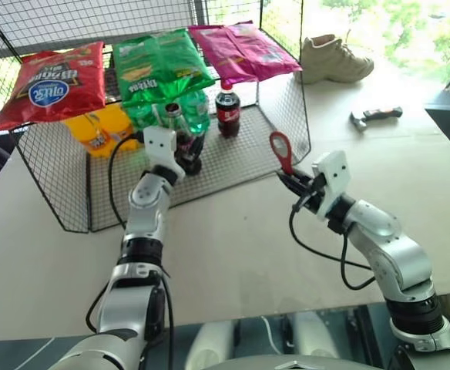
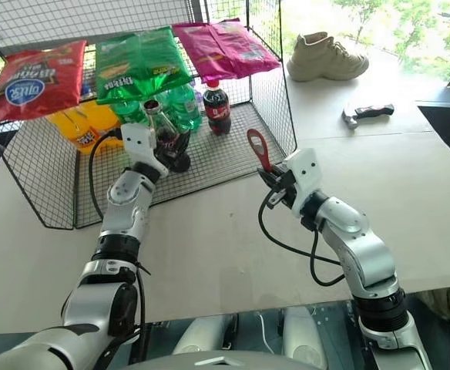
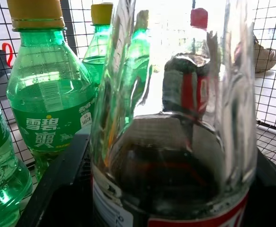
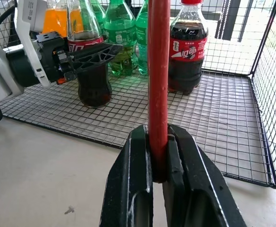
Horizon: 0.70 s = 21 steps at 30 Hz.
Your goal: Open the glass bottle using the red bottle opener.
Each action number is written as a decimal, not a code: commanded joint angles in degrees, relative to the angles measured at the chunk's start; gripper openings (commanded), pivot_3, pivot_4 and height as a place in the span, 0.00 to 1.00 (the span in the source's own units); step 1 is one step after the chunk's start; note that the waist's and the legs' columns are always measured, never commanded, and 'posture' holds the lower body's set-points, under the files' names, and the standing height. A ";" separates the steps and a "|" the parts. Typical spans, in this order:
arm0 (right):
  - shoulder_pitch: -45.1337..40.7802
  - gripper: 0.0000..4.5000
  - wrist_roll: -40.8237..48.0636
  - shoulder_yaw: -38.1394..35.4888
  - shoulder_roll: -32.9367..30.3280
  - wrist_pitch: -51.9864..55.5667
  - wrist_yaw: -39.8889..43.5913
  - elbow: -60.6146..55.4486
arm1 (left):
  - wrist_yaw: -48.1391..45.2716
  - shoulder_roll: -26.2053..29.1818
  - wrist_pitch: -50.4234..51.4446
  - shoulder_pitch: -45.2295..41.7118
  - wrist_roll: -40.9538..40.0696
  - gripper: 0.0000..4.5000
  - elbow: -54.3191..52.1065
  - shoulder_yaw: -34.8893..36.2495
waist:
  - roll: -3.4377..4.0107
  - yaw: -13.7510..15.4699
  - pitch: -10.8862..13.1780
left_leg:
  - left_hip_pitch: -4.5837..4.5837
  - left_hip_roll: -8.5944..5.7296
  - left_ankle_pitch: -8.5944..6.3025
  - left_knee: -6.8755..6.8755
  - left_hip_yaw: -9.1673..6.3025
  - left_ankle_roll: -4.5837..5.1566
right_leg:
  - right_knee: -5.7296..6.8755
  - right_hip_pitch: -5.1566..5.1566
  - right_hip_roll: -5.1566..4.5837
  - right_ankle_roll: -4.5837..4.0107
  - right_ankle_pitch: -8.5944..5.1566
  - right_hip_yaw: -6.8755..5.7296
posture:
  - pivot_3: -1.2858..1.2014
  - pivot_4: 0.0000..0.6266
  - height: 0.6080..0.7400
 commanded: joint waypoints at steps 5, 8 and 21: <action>-2.29 0.00 -1.06 -3.74 -0.30 -4.33 -0.80 1.45 | -11.46 -0.27 9.44 6.76 -6.55 0.61 -19.66 -6.05 | 0.00 -0.17 0.00 | -0.04 0.00 0.00 0.03 -0.01 0.00 | -0.01 0.00 -0.02 0.00 0.00 0.01 | 0.52 0.24 1.00; -3.64 0.00 -1.47 -4.99 -0.26 -5.70 -1.25 3.17 | -15.77 -0.02 13.72 9.85 -7.50 0.61 -26.32 -10.60 | 0.01 -0.32 0.00 | -0.04 0.00 0.00 0.09 0.00 0.01 | 0.02 0.00 -0.01 0.00 0.01 0.03 | 0.52 0.24 1.00; -4.03 0.00 -2.34 -4.60 0.43 -6.98 -1.69 3.99 | -17.69 -2.12 14.77 14.60 -5.41 0.61 -31.24 -16.59 | 0.04 -0.15 -0.02 | -0.02 0.02 -0.01 0.10 0.04 0.02 | 0.04 0.01 0.01 0.00 0.01 0.07 | 0.52 0.24 1.00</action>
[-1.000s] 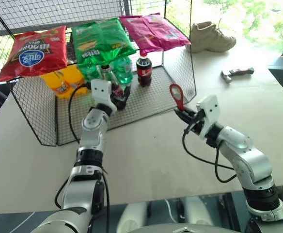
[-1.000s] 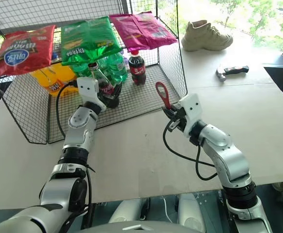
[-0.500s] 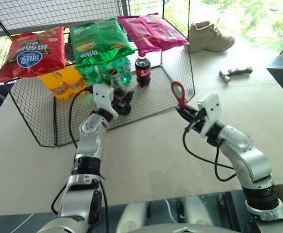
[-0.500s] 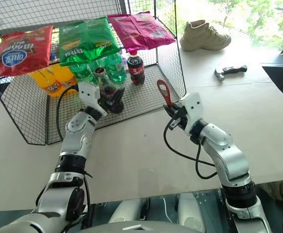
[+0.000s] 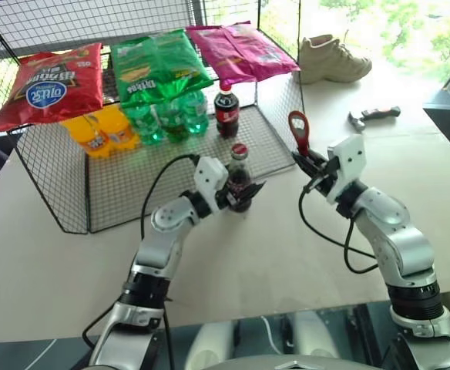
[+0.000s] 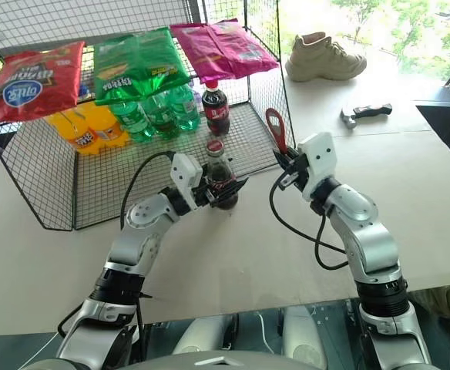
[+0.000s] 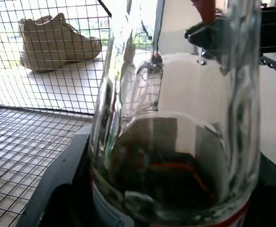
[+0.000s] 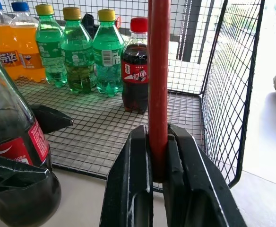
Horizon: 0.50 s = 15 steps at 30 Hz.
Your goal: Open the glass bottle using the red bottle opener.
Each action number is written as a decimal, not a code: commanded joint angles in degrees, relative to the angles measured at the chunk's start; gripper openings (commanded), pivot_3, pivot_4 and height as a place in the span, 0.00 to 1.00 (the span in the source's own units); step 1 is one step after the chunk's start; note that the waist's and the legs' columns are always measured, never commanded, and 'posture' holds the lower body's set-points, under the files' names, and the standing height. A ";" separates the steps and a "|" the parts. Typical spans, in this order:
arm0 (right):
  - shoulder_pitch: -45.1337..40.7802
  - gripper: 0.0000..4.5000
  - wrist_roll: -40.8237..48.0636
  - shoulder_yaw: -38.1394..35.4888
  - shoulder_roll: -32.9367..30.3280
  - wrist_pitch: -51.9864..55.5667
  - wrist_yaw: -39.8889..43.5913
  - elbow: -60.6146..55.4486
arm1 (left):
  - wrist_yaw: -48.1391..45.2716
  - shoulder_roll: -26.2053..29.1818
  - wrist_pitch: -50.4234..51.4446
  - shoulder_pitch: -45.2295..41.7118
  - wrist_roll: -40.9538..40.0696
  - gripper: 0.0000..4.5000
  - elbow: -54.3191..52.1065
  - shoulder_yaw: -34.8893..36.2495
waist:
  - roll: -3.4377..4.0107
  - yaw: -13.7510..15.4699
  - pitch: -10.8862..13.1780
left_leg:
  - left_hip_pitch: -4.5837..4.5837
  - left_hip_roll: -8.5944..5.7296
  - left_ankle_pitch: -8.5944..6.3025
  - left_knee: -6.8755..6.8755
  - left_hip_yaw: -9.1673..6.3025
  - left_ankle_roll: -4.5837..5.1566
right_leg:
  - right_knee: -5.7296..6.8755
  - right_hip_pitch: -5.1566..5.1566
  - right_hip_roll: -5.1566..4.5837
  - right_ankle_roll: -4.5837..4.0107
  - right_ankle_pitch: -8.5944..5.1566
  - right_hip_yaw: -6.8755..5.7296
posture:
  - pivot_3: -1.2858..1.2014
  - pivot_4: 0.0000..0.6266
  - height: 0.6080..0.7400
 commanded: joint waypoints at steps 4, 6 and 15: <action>-0.27 0.00 -0.10 -0.35 0.59 -1.02 -0.41 -1.76 | -0.29 -1.36 -0.64 0.92 -0.90 0.61 -2.42 -0.25 | 0.01 0.08 -0.01 | 0.01 0.00 0.00 0.00 0.00 0.00 | 0.00 0.00 0.00 0.00 0.00 0.00 | 0.52 0.24 1.00; -0.30 0.00 -0.12 -0.33 0.65 -0.98 -0.34 -1.72 | -0.19 -1.40 -1.00 0.77 -0.94 0.91 -2.45 0.28 | 0.01 0.07 0.00 | 0.00 0.00 0.00 0.03 0.00 0.00 | 0.01 0.00 0.00 0.00 0.00 0.00 | 0.52 0.24 1.00; -0.38 0.00 -0.17 -0.31 0.78 -1.07 -0.14 -1.23 | 0.01 -2.55 -0.72 -0.75 -4.63 1.00 -4.77 3.12 | 0.01 -0.12 0.00 | 0.00 0.02 0.00 0.20 0.00 0.00 | 0.12 0.02 0.02 0.00 0.00 0.00 | 0.52 0.24 1.00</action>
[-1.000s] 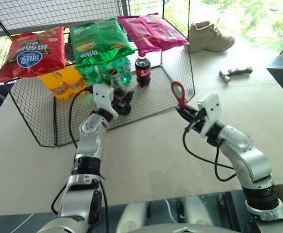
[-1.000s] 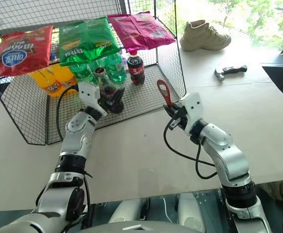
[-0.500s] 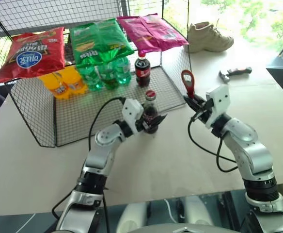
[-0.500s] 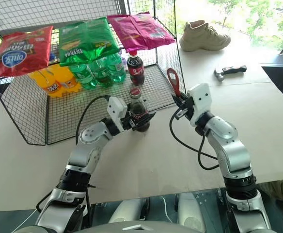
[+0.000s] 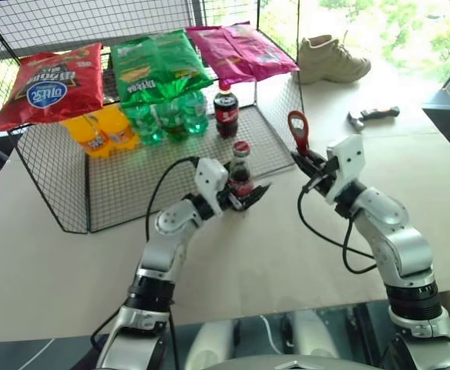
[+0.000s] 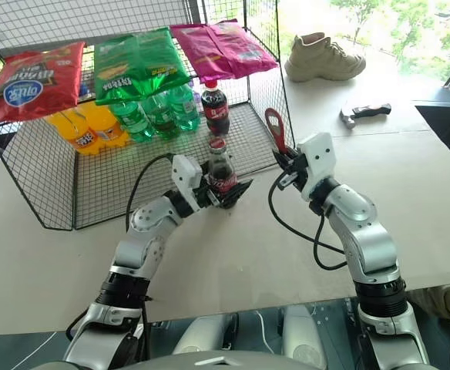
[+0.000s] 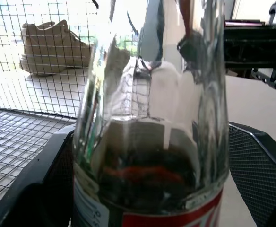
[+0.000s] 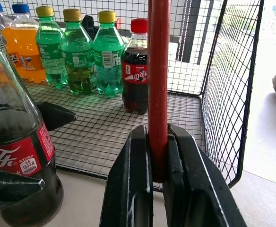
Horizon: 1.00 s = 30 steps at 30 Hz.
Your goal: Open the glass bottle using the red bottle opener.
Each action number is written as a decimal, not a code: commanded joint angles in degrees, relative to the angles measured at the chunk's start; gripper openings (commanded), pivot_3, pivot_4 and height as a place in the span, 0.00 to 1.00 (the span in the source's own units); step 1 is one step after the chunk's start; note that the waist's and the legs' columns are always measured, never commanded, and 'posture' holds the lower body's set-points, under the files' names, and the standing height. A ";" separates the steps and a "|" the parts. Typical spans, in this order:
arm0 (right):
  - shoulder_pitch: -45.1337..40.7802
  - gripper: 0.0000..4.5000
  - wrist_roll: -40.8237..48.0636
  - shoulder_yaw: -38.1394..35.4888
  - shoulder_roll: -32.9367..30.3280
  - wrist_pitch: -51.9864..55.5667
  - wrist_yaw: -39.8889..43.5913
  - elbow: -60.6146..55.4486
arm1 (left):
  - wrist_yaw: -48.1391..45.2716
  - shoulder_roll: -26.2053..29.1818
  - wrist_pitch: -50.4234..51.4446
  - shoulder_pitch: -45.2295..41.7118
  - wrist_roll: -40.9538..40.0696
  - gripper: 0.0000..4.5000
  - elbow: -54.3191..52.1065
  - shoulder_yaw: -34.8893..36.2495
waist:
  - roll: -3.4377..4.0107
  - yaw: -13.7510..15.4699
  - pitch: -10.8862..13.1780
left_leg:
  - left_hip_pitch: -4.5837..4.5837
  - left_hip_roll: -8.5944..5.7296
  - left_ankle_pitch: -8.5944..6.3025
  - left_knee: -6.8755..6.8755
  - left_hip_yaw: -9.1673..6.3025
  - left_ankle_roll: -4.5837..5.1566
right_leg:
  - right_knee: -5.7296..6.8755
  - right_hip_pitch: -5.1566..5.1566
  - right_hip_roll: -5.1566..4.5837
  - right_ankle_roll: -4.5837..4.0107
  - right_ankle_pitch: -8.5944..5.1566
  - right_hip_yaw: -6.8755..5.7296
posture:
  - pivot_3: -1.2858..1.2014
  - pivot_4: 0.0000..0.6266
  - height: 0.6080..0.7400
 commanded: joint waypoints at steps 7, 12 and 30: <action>-0.61 0.00 0.10 -0.36 0.54 -1.21 0.13 -0.66 | 0.99 -0.68 -0.02 -2.55 -3.17 1.00 -5.09 2.51 | 0.00 0.01 0.00 | 0.04 -0.01 -0.01 0.10 -0.02 0.01 | 0.01 0.11 0.01 0.02 0.01 -0.03 | 0.52 0.24 1.00; -0.88 0.00 0.04 -0.31 0.70 -1.41 0.22 -0.22 | 1.01 -0.73 0.34 -2.64 -3.29 1.00 -5.34 2.31 | 0.00 0.00 0.00 | 0.04 -0.01 0.00 0.13 -0.02 0.01 | 0.02 0.11 0.02 0.03 0.02 -0.02 | 0.52 0.24 1.00; -1.27 0.00 0.05 -0.08 0.78 -1.24 0.39 -0.15 | -0.55 0.39 -1.43 -1.72 -1.58 0.73 -2.80 2.08 | 0.00 0.00 0.00 | 0.04 -0.01 -0.01 0.14 -0.02 0.01 | 0.02 0.11 0.01 0.03 0.02 -0.02 | 0.52 0.24 1.00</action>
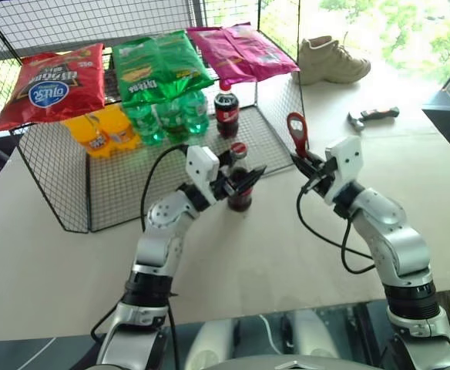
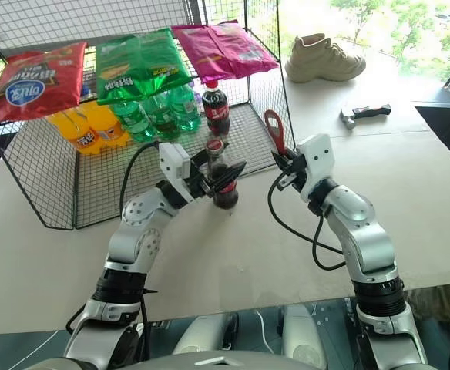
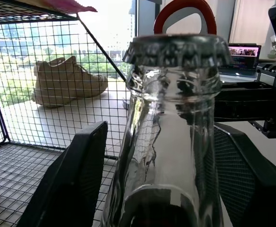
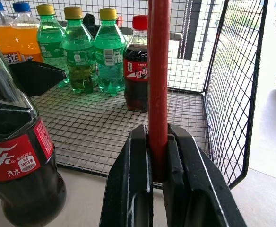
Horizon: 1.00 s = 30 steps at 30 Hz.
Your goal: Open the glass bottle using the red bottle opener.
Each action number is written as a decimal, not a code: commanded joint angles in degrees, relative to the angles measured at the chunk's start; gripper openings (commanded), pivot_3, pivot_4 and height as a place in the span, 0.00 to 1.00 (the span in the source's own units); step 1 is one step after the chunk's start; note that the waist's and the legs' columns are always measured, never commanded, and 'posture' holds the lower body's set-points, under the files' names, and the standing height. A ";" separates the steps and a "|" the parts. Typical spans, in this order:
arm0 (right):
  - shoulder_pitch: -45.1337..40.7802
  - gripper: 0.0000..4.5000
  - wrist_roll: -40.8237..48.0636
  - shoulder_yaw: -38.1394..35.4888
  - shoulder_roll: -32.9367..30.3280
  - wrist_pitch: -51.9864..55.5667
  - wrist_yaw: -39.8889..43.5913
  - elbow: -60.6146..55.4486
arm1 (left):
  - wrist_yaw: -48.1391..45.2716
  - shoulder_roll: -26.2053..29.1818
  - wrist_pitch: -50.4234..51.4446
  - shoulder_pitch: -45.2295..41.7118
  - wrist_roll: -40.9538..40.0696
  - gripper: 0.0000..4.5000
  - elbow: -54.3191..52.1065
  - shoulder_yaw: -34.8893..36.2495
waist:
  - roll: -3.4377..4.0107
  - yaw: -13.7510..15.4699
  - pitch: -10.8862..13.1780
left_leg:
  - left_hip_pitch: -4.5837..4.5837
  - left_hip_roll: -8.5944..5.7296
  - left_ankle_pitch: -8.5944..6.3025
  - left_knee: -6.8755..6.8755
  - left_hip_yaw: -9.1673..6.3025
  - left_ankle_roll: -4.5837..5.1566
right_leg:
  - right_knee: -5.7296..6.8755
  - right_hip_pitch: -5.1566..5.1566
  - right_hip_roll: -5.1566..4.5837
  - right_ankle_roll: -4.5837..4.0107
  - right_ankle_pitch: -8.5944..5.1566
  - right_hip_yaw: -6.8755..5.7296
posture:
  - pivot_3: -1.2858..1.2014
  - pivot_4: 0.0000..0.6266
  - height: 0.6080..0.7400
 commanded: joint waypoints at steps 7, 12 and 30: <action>-1.71 0.00 -0.98 2.10 -0.42 -1.47 1.20 -1.85 | -1.20 0.66 -3.10 0.34 1.52 0.73 0.39 -0.56 | 0.00 -0.05 0.00 | 0.00 0.00 0.00 0.00 0.00 0.00 | 0.00 0.00 0.00 0.00 0.00 0.00 | 0.52 0.24 1.00; -2.21 0.00 -2.26 4.43 -0.05 -1.98 1.71 -2.51 | -1.35 0.14 -3.89 -0.05 1.46 0.51 1.07 -0.24 | 0.00 -0.04 0.00 | 0.00 0.00 0.00 0.00 0.00 0.00 | 0.00 0.00 0.00 0.00 0.00 0.00 | 0.52 0.24 1.00; -2.16 0.00 -2.93 5.53 0.65 -2.67 2.20 -2.01 | -1.01 -0.91 -2.80 -0.12 -0.83 0.90 -0.58 0.45 | 0.00 -0.02 0.00 | -0.01 0.00 0.00 0.05 -0.01 0.00 | 0.01 0.01 0.00 0.01 0.01 0.00 | 0.52 0.24 1.00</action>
